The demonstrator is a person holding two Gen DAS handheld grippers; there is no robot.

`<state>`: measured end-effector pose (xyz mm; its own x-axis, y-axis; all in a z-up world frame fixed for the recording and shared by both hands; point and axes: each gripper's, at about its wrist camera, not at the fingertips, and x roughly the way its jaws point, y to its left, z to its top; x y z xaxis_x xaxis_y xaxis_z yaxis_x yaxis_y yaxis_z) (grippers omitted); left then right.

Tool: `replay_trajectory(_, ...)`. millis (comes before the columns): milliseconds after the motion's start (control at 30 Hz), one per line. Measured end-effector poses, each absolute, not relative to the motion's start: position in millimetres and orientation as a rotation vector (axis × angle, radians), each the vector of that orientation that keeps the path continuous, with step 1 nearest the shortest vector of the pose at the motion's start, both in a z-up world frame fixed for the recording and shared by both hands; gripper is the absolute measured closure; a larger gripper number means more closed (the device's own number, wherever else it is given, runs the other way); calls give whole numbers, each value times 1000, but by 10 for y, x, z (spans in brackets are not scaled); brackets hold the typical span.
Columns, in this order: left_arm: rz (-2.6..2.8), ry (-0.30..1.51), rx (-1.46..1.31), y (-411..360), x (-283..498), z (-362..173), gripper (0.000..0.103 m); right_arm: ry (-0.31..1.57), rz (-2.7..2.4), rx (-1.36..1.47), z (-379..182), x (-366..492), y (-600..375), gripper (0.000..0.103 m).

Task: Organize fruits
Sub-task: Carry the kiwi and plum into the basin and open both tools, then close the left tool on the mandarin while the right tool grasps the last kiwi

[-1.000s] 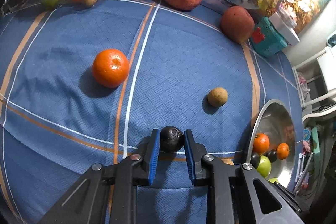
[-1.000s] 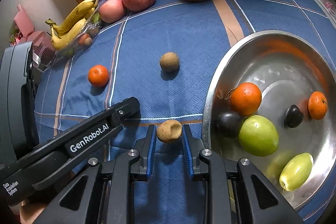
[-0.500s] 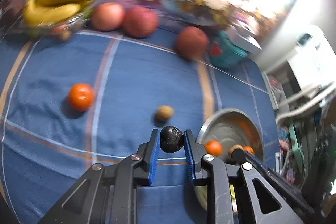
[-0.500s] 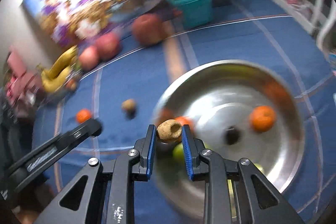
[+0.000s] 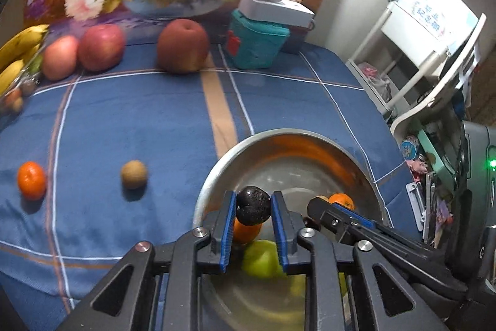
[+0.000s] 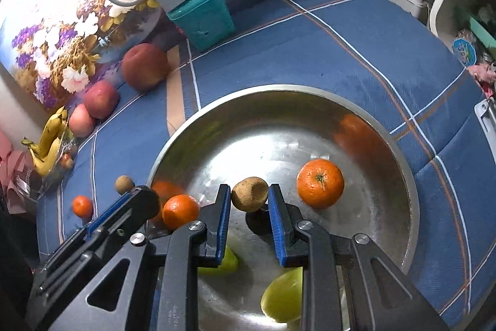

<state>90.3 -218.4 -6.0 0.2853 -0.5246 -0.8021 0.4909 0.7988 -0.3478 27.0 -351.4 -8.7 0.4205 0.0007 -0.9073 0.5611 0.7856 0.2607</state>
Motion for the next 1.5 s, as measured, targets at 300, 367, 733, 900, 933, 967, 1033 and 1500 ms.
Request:
replay_trajectory(300,-695,1079,-38,-2299,910,-118,76,1085,-402,642,-115,204,-3660,76)
replay_trajectory(367,-696,1078,-35,-2299,903,-110,73,1081,-405,638,-93,200,-3673,76)
replay_trajectory(733,-623,1066,-75,-2027,1049,19,47,1086,-405,567,26,260,-3541,76)
replay_trajectory(900,-497,1075,-96,-1693,1248,28,37,1101,-383,506,50,362,-3400,75)
replay_trajectory(933,-467,1074,-104,-1598,1296,31,34,1104,-372,488,59,398,-3347,75)
replay_trajectory(967,-446,1074,-115,-1504,1339,30,33,1106,-366,475,67,423,-3307,73)
replay_trajectory(1033,-414,1076,-136,-1335,1419,15,26,1108,-346,454,82,483,-3220,55)
replay_trajectory(1500,-238,1132,-261,-365,1899,-403,14,1127,-83,320,-94,1381,-2180,47)
